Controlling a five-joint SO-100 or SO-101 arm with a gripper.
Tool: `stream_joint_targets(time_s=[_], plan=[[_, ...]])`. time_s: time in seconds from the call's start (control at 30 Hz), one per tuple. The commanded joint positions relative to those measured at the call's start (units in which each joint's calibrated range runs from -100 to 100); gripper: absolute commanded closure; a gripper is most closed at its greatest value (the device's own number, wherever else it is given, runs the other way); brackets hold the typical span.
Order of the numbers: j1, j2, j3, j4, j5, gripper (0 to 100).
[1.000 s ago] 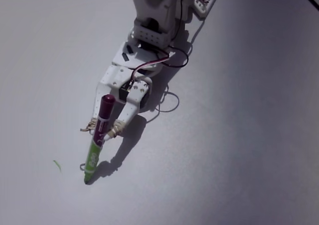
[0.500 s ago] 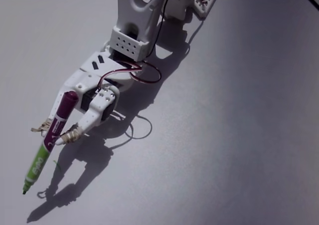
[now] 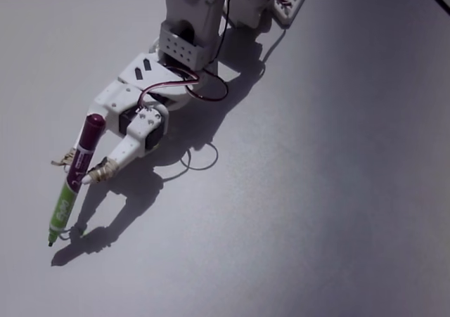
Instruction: Draw the capital letter X with the green marker.
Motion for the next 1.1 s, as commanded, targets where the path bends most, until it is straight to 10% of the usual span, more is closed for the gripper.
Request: stream_joint_targets(time_s=[0.0,1.07], plan=[[-0.58,-1.44,0.48,-1.62,-0.59,100],[-1.82,-1.84,8.83,2.47,0.63,100]])
